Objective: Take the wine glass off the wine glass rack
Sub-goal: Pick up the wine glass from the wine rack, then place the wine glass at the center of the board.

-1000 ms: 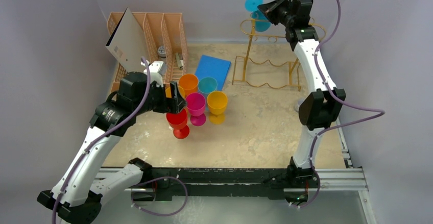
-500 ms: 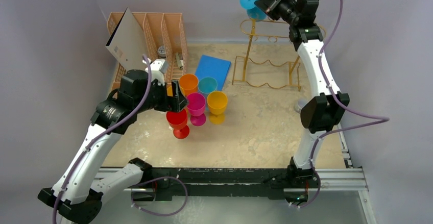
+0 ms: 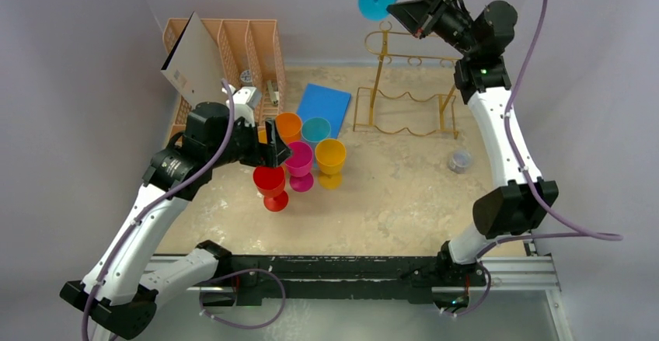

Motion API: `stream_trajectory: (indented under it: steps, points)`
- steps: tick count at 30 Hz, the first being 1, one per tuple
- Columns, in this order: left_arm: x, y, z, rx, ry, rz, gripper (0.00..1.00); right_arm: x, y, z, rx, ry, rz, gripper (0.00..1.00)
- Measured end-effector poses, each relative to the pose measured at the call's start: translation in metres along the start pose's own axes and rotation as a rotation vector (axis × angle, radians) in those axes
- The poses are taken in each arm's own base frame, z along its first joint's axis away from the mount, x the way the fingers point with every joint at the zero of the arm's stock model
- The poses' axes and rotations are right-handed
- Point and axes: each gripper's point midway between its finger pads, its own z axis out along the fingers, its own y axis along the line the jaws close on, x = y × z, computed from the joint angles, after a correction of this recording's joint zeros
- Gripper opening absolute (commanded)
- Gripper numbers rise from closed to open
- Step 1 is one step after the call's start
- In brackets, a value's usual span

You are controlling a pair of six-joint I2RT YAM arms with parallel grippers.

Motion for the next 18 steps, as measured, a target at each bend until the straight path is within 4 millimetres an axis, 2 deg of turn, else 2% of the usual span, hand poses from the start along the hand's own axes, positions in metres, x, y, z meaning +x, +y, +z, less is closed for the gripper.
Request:
stream_trajectory:
  steps: [3, 7, 11, 13, 18]
  points:
    - [-0.001, -0.003, 0.001, 0.014, -0.001, -0.004, 0.81, 0.005, 0.015, -0.008, -0.057, 0.014, -0.028, 0.00]
    - [-0.006, -0.010, 0.001, 0.052, -0.016, -0.002, 0.81, 0.028, 0.029, -0.023, -0.123, 0.065, -0.005, 0.00]
    - [-0.014, -0.024, 0.001, 0.122, -0.044, -0.007, 0.81, 0.053, 0.051, -0.048, -0.165, 0.126, 0.031, 0.00]
    - [-0.019, -0.032, 0.000, 0.162, -0.062, -0.007, 0.81, 0.063, 0.069, -0.065, -0.183, 0.147, 0.030, 0.00]
    - [-0.027, -0.049, -0.005, 0.253, -0.108, -0.013, 0.79, 0.078, 0.133, -0.115, -0.233, 0.181, -0.046, 0.00]
